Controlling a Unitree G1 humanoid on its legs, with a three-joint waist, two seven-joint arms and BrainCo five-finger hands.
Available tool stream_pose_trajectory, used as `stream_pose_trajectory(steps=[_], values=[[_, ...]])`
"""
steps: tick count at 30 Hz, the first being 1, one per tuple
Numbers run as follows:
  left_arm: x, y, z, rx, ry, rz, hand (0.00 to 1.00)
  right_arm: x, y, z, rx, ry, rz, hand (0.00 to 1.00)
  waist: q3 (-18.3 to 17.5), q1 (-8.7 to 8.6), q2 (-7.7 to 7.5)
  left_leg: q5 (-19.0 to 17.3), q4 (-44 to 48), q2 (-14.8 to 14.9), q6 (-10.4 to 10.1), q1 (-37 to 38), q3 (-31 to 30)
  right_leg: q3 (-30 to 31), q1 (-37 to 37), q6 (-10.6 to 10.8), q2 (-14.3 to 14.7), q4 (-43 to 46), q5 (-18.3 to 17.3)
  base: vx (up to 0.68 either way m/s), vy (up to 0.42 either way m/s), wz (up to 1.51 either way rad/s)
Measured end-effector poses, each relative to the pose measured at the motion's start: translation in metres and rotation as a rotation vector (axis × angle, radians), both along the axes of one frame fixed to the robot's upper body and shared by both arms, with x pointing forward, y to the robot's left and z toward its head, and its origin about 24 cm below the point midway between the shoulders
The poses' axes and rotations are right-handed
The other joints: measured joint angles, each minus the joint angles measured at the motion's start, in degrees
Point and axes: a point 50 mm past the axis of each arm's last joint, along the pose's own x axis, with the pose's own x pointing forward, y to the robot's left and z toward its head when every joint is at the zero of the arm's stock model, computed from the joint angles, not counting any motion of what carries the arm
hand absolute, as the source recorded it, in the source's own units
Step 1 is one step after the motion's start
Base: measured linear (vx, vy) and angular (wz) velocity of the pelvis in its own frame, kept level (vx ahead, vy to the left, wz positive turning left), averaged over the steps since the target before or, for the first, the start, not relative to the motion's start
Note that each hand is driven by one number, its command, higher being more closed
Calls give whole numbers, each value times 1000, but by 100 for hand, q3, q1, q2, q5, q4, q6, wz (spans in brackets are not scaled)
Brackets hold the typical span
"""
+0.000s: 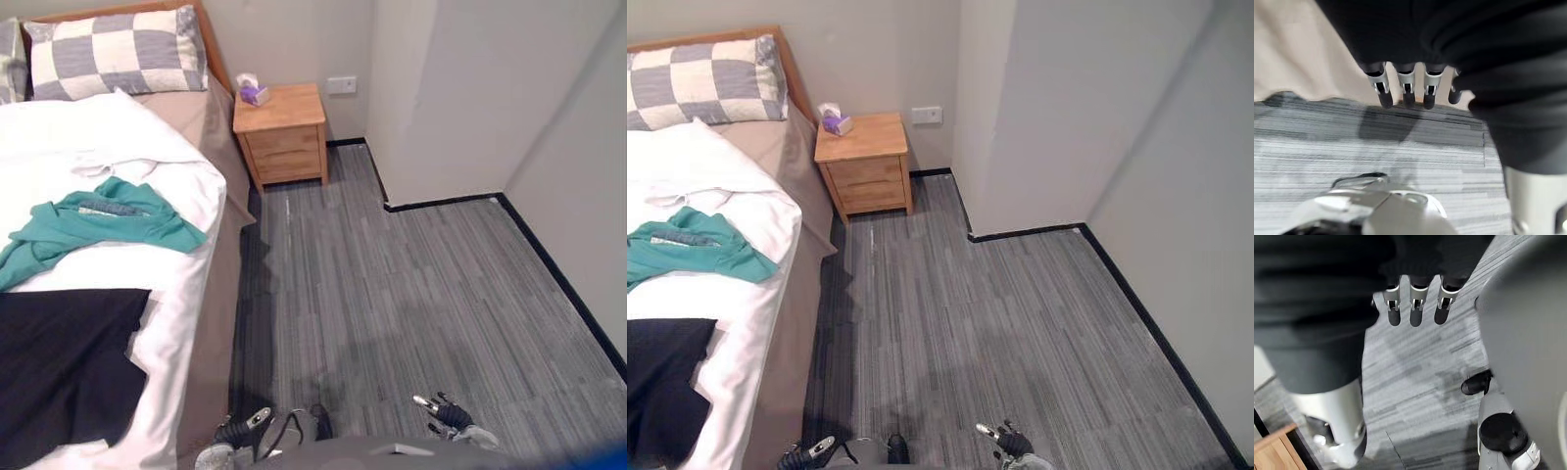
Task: Tidy the bed and pick cloth on bed and put in laundry
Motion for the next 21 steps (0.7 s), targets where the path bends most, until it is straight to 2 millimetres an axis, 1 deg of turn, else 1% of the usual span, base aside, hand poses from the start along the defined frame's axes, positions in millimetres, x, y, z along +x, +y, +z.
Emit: stream_pose_trajectory(steps=[1, 2, 3, 5, 6, 7, 8, 9, 10, 11, 12, 13, 14, 15, 16, 17, 18, 19, 20, 21], values=[[0, -1, 0, -2, 3, -7, 0, 0, -1, 0, -5, 6, 5, 0, -17, 12, 20, -36, -15, -10, -2, 28, 3, 2, 3, 0, -7, 11, 27, 176, 87, -9], [-3, -2, -2, -9, 16, -6, 0, -3, -1, -1, -8, 27, 16, 0, -120, 15, 48, -129, -80, -37, 0, 55, -7, 3, -55, 13, -18, 86, 51, 166, 91, -10], [-7, -2, -3, -17, 37, 8, 0, -7, -1, -3, -11, 51, 22, 0, -205, 23, 37, -214, -150, -58, -7, 70, -20, -4, -197, 15, -25, 278, 50, 129, 81, -16], [-12, -4, -5, -28, 65, 17, 0, -11, -6, -4, -22, 70, 11, 0, -340, 43, 154, -289, -368, -75, -50, 191, -5, -11, -471, 94, -39, 909, -14, 102, 79, -15], [-14, -5, -6, -29, 75, 1, 0, -7, -11, -2, -33, 59, -14, 0, -314, 14, 120, -314, -481, -111, -23, 375, 10, -19, -963, 349, -148, 2345, -223, 115, 70, 14], [-12, 2, -5, -7, 82, -29, 0, -4, -9, -2, -35, 47, -28, 0, -246, -68, -19, -419, -494, -231, -1, 645, -70, 10, -1418, 554, -293, 3805, -143, 205, 52, 24], [-13, 5, -4, 1, 85, -35, 0, -4, -8, -2, -37, 44, -31, 0, -249, -96, -73, -481, -512, -275, 11, 771, -109, 10, -1566, 584, -357, 4308, -58, 222, 23, 27], [-14, 7, -4, 10, 92, -55, 0, -4, -10, -2, -43, 40, -31, 0, -240, -78, -158, -566, -587, -332, -3, 1072, -173, -113, -1763, 430, -429, 5028, -94, 276, 4, 18], [-12, 7, -4, 15, 94, -85, 0, -2, -11, -1, -49, 33, -28, 0, -226, -83, -182, -602, -711, -345, -21, 1350, -236, -298, -2005, 233, -461, 5433, -313, 206, -7, 20], [-10, 7, -4, 17, 96, -100, 0, 2, -13, 0, -57, 18, -27, 0, -221, -100, -185, -601, -778, -345, -19, 1451, -283, -374, -2166, 162, -459, 5496, -433, 258, -40, 39], [-6, 7, -4, 17, 91, -106, 0, 10, -16, 3, -67, -10, -22, 0, -223, -216, -156, -606, -848, -313, 5, 1547, -413, -531, -2487, 29, -434, 5361, -623, 256, -92, 61], [2, 5, -3, 4, 77, -93, 0, 17, -19, 6, -75, -36, -18, 0, -171, -335, -100, -642, -868, -194, -9, 1640, -549, -710, -2733, -81, -361, 4817, -701, 282, -114, 73], [8, 1, -3, -8, 62, -86, 0, 21, -21, 7, -79, -48, -19, 0, -128, -373, -39, -662, -863, -102, -37, 1681, -642, -794, -2824, -98, -287, 4411, -708, 331, -159, 84], [20, -4, -1, -23, 34, -92, 0, 25, -24, 9, -77, -60, -33, 0, -43, -412, 81, -692, -851, 109, -159, 1738, -813, -823, -2927, -132, -74, 3416, -546, 356, -192, 83], [28, -7, 0, -26, 14, -99, 0, 26, -23, 9, -69, -64, -45, 0, 17, -436, 107, -744, -849, 222, -266, 1799, -974, -760, -2930, -116, 21, 2520, -204, 375, -220, 92], [34, -10, 1, -32, -1, -103, 0, 28, -20, 9, -60, -67, -47, 0, 55, -437, 66, -800, -850, 297, -374, 1887, -1124, -690, -2924, -100, 59, 1718, 186, 437, -283, 80], [38, -11, 2, -37, -11, -97, 0, 29, -17, 9, -51, -69, -47, 0, 95, -430, -4, -885, -849, 369, -512, 2003, -1195, -546, -2900, -56, 93, 1043, 631, 534, -344, 72], [36, -12, 1, -39, -7, -88, 0, 29, -16, 8, -46, -67, -44, 0, 127, -432, 0, -998, -857, 530, -679, 2196, -1303, -475, -2701, -119, 210, 834, 1436, 560, -348, 48], [36, -21, 0, -65, -13, -68, 0, 30, -16, 9, -46, -69, -41, 0, 194, -382, 137, -996, -866, 739, -701, 2339, -1332, -550, -2620, -292, 439, 995, 1293, 549, -321, 27], [37, -24, 0, -78, -20, -59, 0, 33, -17, 10, -51, -85, -47, 0, 232, -333, 180, -838, -846, 788, -751, 2350, -1316, -555, -2752, -427, 447, 1469, 1019, 484, -312, 12]])
